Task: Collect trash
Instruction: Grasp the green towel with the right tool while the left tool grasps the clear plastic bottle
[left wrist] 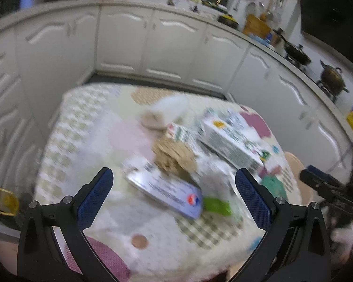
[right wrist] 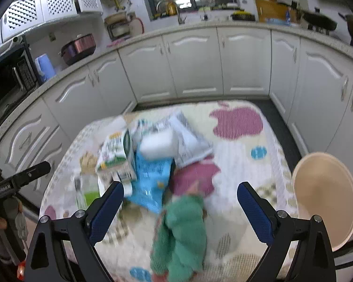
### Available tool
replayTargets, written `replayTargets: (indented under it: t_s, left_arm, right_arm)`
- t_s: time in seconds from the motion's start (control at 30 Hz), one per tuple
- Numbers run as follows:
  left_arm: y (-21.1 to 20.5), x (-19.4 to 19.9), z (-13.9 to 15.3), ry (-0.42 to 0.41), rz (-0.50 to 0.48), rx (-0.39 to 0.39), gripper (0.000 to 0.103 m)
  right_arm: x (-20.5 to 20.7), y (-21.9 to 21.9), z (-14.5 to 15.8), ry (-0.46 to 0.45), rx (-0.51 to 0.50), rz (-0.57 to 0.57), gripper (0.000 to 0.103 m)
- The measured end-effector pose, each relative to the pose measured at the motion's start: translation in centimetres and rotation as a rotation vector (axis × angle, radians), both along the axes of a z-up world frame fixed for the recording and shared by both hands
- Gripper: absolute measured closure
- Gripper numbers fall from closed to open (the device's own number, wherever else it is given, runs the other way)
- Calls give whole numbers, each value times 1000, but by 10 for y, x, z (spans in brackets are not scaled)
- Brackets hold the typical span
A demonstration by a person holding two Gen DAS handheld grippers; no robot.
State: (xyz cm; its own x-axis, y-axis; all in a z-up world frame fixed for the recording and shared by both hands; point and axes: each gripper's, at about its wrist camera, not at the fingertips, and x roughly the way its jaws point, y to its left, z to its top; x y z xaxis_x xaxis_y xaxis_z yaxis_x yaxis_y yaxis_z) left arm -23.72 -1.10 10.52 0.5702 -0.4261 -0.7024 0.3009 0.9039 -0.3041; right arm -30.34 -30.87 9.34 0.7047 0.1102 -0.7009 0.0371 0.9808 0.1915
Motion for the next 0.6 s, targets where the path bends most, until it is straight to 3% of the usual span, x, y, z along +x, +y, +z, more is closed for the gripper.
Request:
replayTargets:
  t_s: [0.13, 0.27, 0.37, 0.47, 0.53, 0.57, 0.6]
  left_arm:
    - [-15, -11, -6, 34, -64, -23, 0]
    - [-40, -13, -18, 53, -104, 1, 1]
    - [-54, -9, -25, 62, -128, 14, 8]
    - [-64, -4, -33, 73, -150, 21, 23]
    - [-69, -2, -38, 86, -171, 25, 34]
    - [-70, -1, -40, 89, -178, 32, 39]
    - [-71, 0, -42, 92, -180, 45, 53]
  right_arm:
    - [-11, -6, -10, 49, 7, 13, 7]
    - [-12, -6, -24, 100, 40, 29, 7]
    - [-8, -3, -39, 143, 73, 38, 14]
    - [-3, 2, -51, 171, 70, 55, 16]
    - [-1, 5, -59, 189, 70, 55, 24]
    - [1, 5, -64, 197, 78, 54, 34]
    - [3, 5, -69, 207, 92, 55, 49]
